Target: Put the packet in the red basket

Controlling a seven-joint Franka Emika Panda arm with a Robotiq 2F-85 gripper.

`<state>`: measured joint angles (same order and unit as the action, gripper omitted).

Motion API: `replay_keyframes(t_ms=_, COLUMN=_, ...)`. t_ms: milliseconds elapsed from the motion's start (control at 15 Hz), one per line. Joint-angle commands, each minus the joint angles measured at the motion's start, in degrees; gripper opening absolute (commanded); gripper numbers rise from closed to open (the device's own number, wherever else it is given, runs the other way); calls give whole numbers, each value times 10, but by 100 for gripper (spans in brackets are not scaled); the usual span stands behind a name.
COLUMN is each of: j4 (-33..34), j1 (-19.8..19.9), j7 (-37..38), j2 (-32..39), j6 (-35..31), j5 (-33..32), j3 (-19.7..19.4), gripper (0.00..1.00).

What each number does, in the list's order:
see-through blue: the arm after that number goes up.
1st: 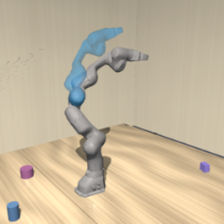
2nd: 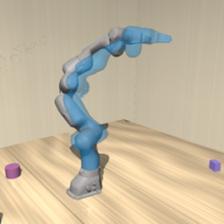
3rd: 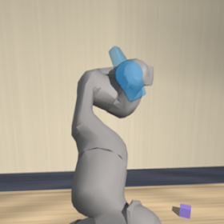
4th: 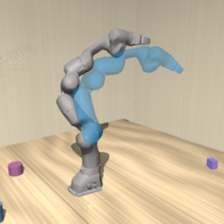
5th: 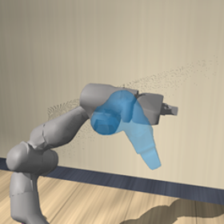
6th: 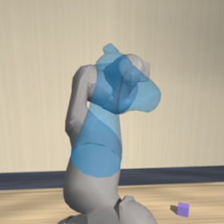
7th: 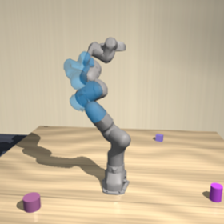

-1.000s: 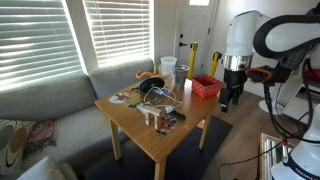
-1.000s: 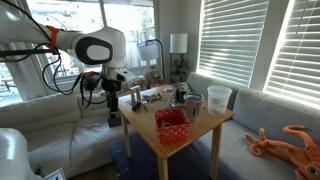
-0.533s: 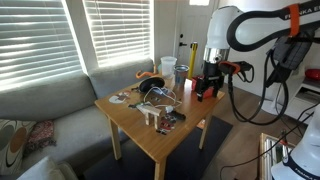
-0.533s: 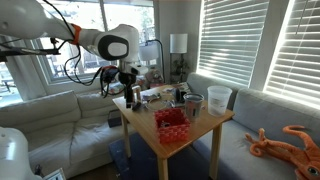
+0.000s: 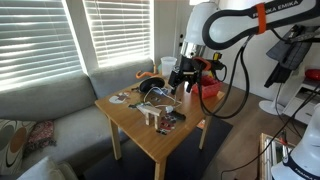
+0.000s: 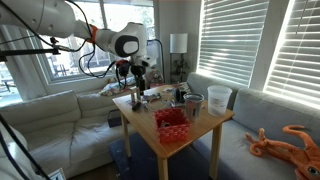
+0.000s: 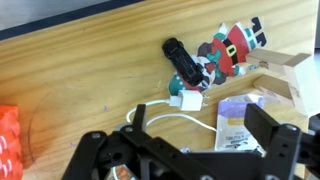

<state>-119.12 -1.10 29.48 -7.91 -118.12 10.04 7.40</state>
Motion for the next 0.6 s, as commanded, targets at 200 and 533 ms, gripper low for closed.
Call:
replay_keyframes(t_ms=200, j4=17, j1=-9, j7=1, j2=19, j6=-4, j5=-1, j3=-7, gripper=100)
replay_keyframes(t_ms=533, j4=27, j1=-6, j7=-35, j2=50, j6=-44, j5=51, j3=-23, gripper=100)
